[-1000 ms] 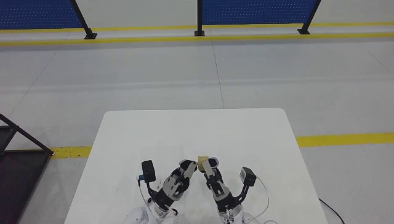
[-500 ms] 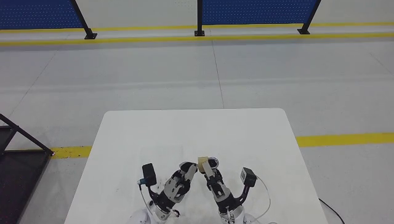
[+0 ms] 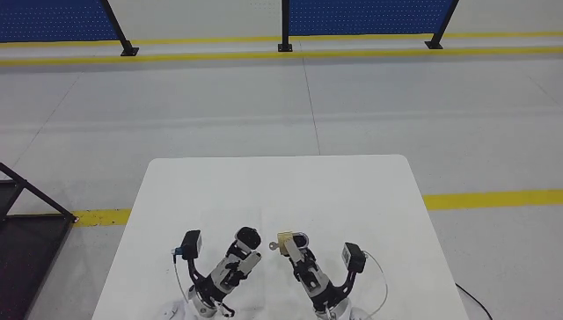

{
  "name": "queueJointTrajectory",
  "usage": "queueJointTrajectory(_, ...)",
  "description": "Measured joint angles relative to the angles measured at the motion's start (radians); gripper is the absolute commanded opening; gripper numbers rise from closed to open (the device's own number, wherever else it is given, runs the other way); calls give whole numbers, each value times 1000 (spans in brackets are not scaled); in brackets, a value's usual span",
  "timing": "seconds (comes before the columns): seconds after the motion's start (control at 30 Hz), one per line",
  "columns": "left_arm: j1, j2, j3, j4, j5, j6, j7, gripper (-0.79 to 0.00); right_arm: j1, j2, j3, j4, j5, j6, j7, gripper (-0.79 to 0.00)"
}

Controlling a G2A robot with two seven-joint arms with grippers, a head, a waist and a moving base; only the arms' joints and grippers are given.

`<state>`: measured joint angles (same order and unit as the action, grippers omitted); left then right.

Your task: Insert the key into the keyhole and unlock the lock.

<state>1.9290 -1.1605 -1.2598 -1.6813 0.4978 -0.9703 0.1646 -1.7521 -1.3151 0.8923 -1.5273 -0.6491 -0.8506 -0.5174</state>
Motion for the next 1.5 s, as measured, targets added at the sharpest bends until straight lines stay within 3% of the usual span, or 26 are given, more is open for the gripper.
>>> queueJointTrajectory(0.1, 19, 23, -37, -3, -113, -39, -131, 0, 5, 8, 16, 6, 14, -43, 49, -785)
queueJointTrajectory(0.23, 30, 50, -61, 0, -290, -21, -318, 0, 9, 14, 28, 8, 38, -56, 100, -785)
queueJointTrajectory(0.6, 29, 49, -59, -1, -264, -19, -303, 0, 8, 14, 28, 7, 39, -52, 100, -785)
queueJointTrajectory(0.77, -2, 54, -35, 27, -324, -16, -367, 0, 13, 16, 29, 1, 73, -66, 128, -785)
queueJointTrajectory(0.9, -37, 69, -16, 66, -447, -40, -477, -135, 21, 21, 38, 15, 113, -121, 165, -785)
queueJointTrajectory(0.97, -54, 80, -5, 80, -530, -42, -559, -166, 18, 25, 43, 17, 131, -151, 182, -785)
queueJointTrajectory(1.03, -69, 92, 4, 89, -613, -35, -650, -262, 15, 29, 46, 13, 148, -163, 200, -785)
queueJointTrajectory(1.17, -90, 113, 16, 100, -744, -39, -802, -323, 10, 36, 47, 4, 173, -162, 233, -785)
queueJointTrajectory(1.27, -98, 120, 21, 95, -800, -42, -858, -394, 13, 40, 42, 7, 192, -162, 262, -785)
queueJointTrajectory(1.4, -99, 125, 23, 75, -834, -42, -883, -428, 19, 41, 38, 13, 212, -154, 290, -785)
queueJointTrajectory(1.43, -98, 125, 24, 71, -835, -42, -888, -471, 20, 41, 37, 13, 216, -148, 295, -785)
queueJointTrajectory(1.5, -97, 126, 25, 67, -825, -42, -889, -465, 21, 40, 36, 11, 217, -141, 299, -785)
